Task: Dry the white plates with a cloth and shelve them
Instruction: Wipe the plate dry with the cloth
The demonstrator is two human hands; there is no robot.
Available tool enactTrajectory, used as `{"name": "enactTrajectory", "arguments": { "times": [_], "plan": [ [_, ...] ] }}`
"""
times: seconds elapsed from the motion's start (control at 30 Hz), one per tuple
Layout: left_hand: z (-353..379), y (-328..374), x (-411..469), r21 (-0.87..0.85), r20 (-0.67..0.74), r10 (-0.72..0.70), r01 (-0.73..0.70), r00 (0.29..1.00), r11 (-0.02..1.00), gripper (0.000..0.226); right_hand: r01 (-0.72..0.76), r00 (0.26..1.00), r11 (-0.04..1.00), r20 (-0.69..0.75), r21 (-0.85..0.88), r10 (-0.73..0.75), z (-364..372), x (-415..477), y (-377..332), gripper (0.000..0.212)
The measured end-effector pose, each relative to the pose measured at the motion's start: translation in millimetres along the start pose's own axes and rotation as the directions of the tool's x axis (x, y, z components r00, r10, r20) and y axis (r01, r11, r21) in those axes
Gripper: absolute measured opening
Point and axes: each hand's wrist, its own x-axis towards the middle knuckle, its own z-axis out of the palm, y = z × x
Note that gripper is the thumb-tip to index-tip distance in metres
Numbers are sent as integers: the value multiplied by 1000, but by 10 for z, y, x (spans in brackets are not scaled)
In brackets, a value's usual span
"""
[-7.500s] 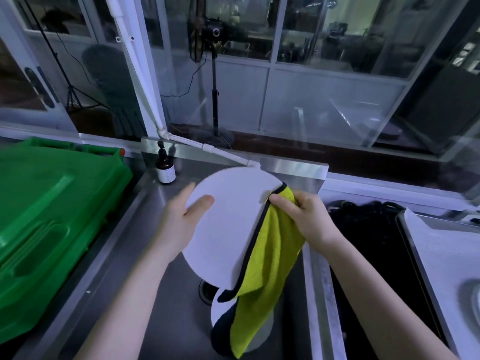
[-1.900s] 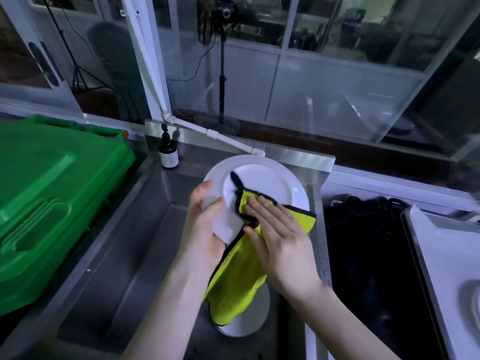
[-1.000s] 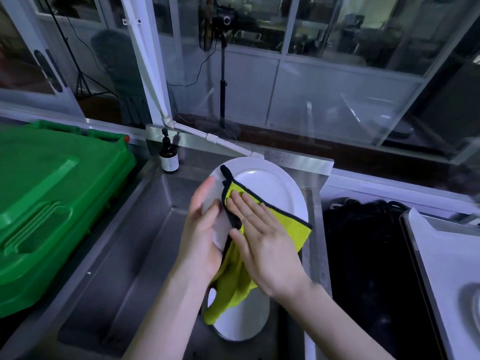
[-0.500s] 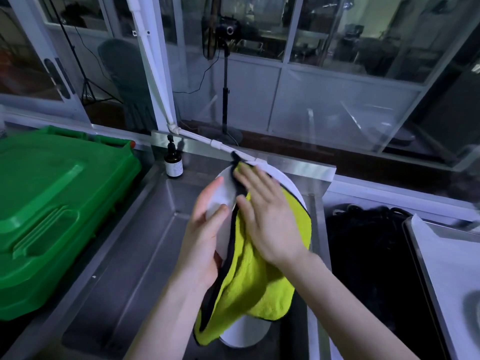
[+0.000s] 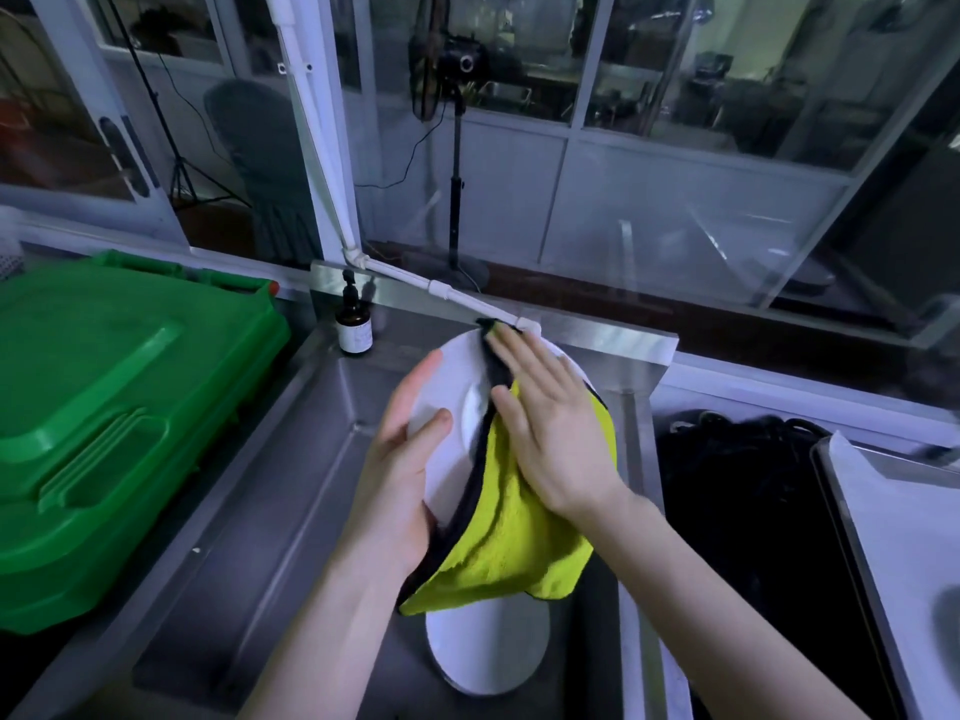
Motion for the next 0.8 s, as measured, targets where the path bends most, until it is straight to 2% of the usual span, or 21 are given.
{"name": "enactTrajectory", "arguments": {
  "times": [0.07,0.17,0.23,0.3,0.37,0.43,0.5,0.57,0.67,0.8],
  "plan": [
    [14,-30,22,-9,36,-6,7,999,1000,52,151,985,987,88,-61,-145,19,-11,-76,51],
    [-3,-73,41,-60,36,-28,30,999,998,50,192,976,972,132,-134,-175,-31,88,-39,50],
    [-22,-75,46,-88,8,-59,59,998,994,51,103,993,982,77,-157,-92,-62,162,34,48],
    [-59,-72,62,-90,-45,-84,79,995,993,48,-83,997,989,1,-125,83,-86,214,142,46],
    [-118,-71,80,-116,-93,-99,88,991,989,46,-286,958,958,-31,3,286,-80,156,250,45],
    [-174,-75,112,-177,-139,-115,89,984,980,46,-348,931,923,-57,165,361,-38,-25,280,43],
    [-194,-79,155,-237,-160,-110,70,981,969,45,-285,936,921,-131,267,328,31,-259,208,43],
    [-178,-78,196,-259,-171,-105,58,980,964,44,-204,948,947,-192,250,255,118,-478,106,46],
    [-124,-73,243,-253,-178,-121,73,977,965,47,-39,983,995,-178,89,55,233,-635,-39,47],
    [-7,-95,262,-288,-157,-163,113,974,951,45,153,982,982,-93,-110,-164,367,-575,-255,46]
  ]
}}
